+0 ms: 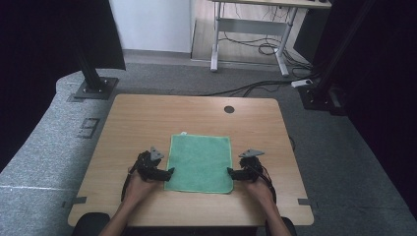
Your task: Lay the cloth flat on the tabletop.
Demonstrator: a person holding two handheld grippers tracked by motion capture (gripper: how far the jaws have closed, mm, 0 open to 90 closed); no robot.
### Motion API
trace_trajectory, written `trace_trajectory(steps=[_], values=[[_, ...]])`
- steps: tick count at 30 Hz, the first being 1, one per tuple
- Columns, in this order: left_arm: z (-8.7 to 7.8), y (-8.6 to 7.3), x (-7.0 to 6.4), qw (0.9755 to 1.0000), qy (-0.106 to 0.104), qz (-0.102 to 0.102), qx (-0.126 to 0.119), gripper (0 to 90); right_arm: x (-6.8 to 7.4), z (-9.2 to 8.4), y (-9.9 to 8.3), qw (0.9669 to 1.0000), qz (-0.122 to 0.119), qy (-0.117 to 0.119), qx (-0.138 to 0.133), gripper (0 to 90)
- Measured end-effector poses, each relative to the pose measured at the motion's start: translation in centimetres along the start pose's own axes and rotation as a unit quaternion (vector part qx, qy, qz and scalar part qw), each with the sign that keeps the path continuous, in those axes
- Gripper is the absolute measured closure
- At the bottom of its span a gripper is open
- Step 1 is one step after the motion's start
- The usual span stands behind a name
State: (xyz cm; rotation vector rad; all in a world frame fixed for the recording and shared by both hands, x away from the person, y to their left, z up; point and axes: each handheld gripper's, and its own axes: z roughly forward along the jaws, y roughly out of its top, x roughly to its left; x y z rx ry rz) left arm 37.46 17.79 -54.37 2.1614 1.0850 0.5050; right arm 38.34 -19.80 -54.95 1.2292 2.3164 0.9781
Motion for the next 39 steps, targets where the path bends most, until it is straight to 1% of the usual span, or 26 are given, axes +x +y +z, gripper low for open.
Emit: trace_trajectory(steps=[2,4,5,8,10,13,16,19,21,23,25,27,29,30,32,34,39], values=[[-0.7,0.2,0.2,0.9998,-0.01,-0.006,-0.015,3.2,-0.2,-0.2,0.0,1.0,0.001,0.005,0.002,16.1],[-1.4,0.3,0.6,0.9995,-0.019,-0.009,-0.023,3.2,-0.3,-0.5,0.0,1.0,-0.005,0.002,0.001,14.9],[-1.8,0.2,0.8,0.9994,-0.025,-0.01,-0.022,2.8,-0.3,-0.8,0.0,1.0,-0.008,-0.001,-0.002,14.5],[-2.6,-0.4,1.4,0.999,-0.035,-0.019,-0.022,1.2,-0.3,-1.6,-0.2,0.9999,-0.006,-0.001,-0.01,13.6],[-3.1,-0.9,1.7,0.9988,-0.037,-0.024,-0.02,0.9,-0.5,-2.1,-0.6,0.9999,-0.007,-0.004,-0.01,13.2],[-3.9,-1.5,2.1,0.9988,-0.038,-0.024,-0.018,0.4,-0.8,-2.7,-1.2,0.9999,-0.002,-0.004,-0.011,12.3],[-4.3,-2.1,2.2,0.9992,-0.033,-0.016,-0.012,0.0,-1.0,-3.3,-1.8,0.9999,0.002,-0.004,-0.016,7.9],[-4.4,-2.9,2.0,0.9995,-0.029,-0.008,-0.003,0.0,-1.3,-3.7,-2.5,0.9998,0.003,-0.008,-0.017,3.7],[-4.5,-3.4,1.9,0.9997,-0.023,0.0,0.005,0.0,-1.4,-3.7,-2.9,0.9998,0.003,-0.012,-0.013,0.9],[-4.4,-3.7,1.9,0.9997,-0.022,0.004,0.008,0.0,-1.6,-3.6,-3.1,0.9998,0.002,-0.017,-0.008,0.0],[-4.3,-3.8,2.0,0.9997,-0.023,0.003,0.006,0.0,-1.7,-3.4,-3.2,0.9998,0.005,-0.019,-0.005,0.0],[-4.1,-3.9,2.1,0.9996,-0.026,0.001,0.005,0.0,-1.8,-3.1,-3.4,0.9999,0.004,-0.016,0.001,0.0],[-3.6,-4.2,2.2,0.9995,-0.025,0.001,0.017,0.0,-1.8,-2.8,-3.6,0.9999,0.003,-0.016,0.005,0.0],[-3.4,-4.3,2.3,0.9993,-0.025,0.002,0.028,0.0,-1.9,-2.8,-3.6,0.9999,0.008,-0.013,0.001,0.0],[-3.4,-4.3,2.5,0.9993,-0.029,-0.005,0.025,0.0,-1.9,-2.7,-3.6,0.9999,0.007,-0.015,-0.002,0.0],[-3.3,-4.2,2.5,0.999,-0.031,-0.003,0.031,0.0,-1.9,-2.7,-3.6,0.9998,0.008,-0.015,-0.004,0.0],[-3.3,-4.2,2.5,0.9989,-0.033,-0.002,0.032,0.0,-1.9,-2.6,-3.6,0.9999,0.006,-0.015,-0.004,0.0]])
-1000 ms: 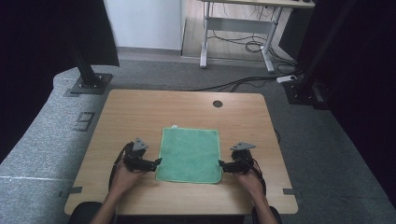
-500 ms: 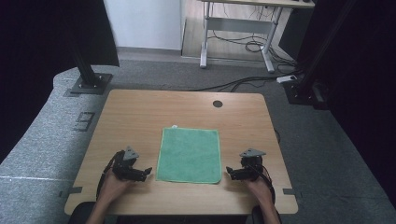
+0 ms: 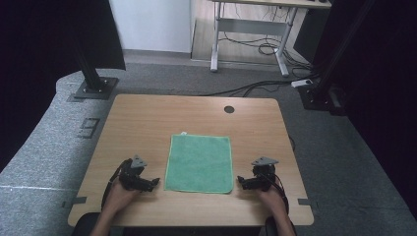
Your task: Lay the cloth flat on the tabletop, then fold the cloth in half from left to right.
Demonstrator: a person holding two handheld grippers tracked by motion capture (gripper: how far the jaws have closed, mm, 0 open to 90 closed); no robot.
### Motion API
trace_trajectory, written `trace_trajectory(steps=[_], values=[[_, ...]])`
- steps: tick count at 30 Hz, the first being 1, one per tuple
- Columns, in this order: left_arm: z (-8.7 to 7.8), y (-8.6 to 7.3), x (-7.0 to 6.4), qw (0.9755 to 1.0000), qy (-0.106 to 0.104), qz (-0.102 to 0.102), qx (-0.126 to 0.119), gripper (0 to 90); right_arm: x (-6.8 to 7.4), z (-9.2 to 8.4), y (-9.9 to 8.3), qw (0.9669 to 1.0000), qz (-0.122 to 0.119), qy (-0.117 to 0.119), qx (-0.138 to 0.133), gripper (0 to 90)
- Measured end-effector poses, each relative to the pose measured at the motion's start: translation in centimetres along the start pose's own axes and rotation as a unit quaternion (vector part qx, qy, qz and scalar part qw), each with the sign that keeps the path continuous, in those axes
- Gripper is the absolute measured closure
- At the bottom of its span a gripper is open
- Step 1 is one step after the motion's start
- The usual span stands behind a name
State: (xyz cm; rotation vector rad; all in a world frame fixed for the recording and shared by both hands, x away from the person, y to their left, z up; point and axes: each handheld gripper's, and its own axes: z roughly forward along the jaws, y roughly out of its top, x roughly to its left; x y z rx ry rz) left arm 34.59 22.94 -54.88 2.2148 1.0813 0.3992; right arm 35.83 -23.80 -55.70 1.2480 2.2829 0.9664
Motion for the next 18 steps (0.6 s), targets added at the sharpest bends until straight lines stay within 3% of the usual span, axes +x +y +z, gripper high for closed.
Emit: trace_trajectory(steps=[18], values=[[0.25,0.28,0.16,0.9998,0.011,-0.015,-0.002,0.0,-0.03,0.08,0.09,1.0,-0.001,0.002,0.0,0.0]])
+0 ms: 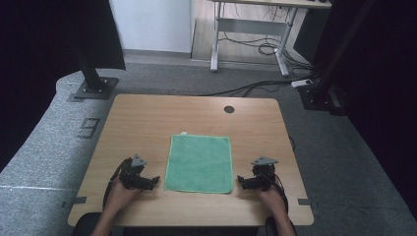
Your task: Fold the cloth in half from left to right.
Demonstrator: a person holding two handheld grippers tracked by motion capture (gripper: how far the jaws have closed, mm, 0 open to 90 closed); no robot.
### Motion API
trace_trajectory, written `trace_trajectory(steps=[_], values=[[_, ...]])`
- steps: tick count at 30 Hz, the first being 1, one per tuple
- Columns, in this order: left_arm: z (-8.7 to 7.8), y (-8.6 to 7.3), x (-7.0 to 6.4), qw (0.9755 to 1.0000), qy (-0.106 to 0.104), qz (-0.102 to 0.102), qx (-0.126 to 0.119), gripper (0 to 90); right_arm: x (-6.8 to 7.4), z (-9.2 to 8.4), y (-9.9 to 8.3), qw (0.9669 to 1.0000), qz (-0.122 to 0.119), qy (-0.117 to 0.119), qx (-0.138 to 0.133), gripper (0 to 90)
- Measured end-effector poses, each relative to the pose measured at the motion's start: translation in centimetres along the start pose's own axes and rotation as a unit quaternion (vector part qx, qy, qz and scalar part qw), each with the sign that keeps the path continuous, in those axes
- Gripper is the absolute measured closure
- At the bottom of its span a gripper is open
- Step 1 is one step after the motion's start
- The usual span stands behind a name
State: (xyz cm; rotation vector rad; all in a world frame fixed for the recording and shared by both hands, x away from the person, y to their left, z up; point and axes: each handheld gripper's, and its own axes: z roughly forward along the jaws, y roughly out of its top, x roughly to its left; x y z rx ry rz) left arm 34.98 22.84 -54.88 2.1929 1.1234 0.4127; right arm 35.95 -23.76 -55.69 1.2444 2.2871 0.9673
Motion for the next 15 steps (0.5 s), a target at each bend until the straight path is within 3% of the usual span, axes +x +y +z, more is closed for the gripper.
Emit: trace_trajectory(steps=[7,15], values=[[0.2,0.7,0.5,0.9999,-0.008,-0.015,-0.004,0.0,0.1,0.1,0.1,1.0,0.007,-0.005,0.001,0.0],[0.8,3.0,0.5,0.9998,0.001,-0.002,-0.017,0.0,0.6,-0.2,0.3,0.9999,0.012,0.001,0.004,0.0]])
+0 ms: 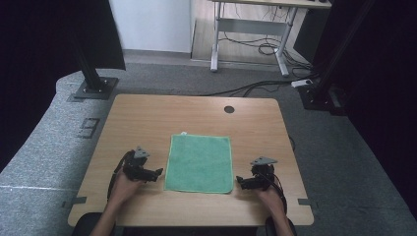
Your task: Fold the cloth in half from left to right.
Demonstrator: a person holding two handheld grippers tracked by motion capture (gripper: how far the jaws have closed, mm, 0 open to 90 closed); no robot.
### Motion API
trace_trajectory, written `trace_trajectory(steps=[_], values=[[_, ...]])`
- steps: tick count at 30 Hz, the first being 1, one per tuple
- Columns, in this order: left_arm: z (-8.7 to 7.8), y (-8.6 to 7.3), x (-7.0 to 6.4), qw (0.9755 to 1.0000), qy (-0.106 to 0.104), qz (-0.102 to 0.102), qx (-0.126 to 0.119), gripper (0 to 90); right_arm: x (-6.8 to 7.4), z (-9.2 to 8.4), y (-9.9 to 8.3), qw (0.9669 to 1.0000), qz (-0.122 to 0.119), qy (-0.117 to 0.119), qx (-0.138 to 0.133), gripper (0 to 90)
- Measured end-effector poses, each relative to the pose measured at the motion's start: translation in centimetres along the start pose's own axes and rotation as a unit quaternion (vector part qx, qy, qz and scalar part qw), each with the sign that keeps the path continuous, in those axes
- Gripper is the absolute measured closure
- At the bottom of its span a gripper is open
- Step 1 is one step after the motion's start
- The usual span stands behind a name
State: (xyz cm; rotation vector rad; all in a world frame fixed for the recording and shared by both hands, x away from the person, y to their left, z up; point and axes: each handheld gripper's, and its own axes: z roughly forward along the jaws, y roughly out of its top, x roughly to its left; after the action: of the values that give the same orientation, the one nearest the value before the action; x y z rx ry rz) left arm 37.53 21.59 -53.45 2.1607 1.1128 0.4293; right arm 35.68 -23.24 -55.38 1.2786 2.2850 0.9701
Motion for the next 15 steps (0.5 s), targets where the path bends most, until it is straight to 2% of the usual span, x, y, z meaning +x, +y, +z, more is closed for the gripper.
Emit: trace_trajectory(steps=[5,7,10,12,15], values=[[0.7,1.7,-0.2,0.9999,-0.003,0.005,-0.01,0.0,0.6,-0.6,0.6,0.9999,-0.009,-0.003,-0.014,0.0],[1.1,2.4,-0.2,0.9999,-0.009,0.003,-0.013,0.0,0.9,-1.0,0.8,0.9997,-0.009,-0.001,-0.023,0.0],[2.1,3.2,-0.3,0.9998,-0.008,0.004,-0.015,0.0,1.4,-1.3,1.2,0.9994,-0.006,0.005,-0.033,0.0],[2.8,3.6,-0.3,0.9999,-0.005,0.002,-0.014,0.0,1.9,-1.3,1.3,0.9993,-0.007,0.012,-0.034,0.0],[3.9,3.7,-0.2,1.0,-0.001,0.001,-0.006,0.0,2.8,-0.9,1.4,0.9994,-0.016,0.023,-0.02,0.0]])
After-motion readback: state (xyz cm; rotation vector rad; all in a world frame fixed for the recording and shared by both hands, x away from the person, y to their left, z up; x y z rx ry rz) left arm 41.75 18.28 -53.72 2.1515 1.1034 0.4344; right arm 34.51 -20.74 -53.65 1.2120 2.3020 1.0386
